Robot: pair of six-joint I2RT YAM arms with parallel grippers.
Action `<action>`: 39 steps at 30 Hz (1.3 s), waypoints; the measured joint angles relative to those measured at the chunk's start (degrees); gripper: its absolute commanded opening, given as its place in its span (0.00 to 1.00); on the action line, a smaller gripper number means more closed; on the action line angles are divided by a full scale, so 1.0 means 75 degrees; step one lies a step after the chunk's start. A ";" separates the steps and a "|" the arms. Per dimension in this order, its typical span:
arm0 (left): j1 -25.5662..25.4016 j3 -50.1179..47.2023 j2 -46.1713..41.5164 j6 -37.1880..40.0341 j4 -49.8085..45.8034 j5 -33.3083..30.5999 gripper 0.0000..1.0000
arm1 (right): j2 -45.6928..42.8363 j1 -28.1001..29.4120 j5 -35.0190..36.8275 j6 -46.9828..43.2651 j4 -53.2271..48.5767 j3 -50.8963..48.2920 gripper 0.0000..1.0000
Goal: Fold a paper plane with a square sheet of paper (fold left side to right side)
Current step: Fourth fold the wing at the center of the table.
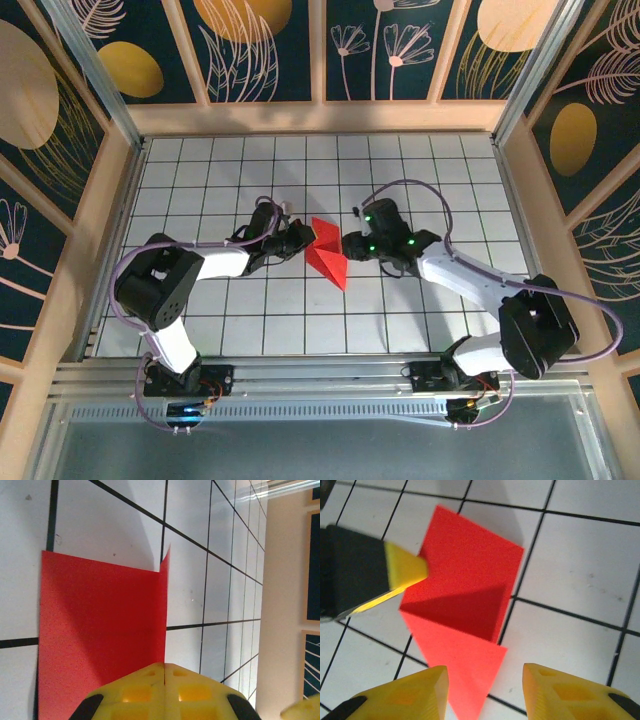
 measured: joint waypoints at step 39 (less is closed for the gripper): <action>-0.0070 0.0274 -0.0064 0.0015 -0.0676 -0.0216 0.00 | 0.2789 0.2489 0.3255 0.1836 -0.1349 0.1081 0.14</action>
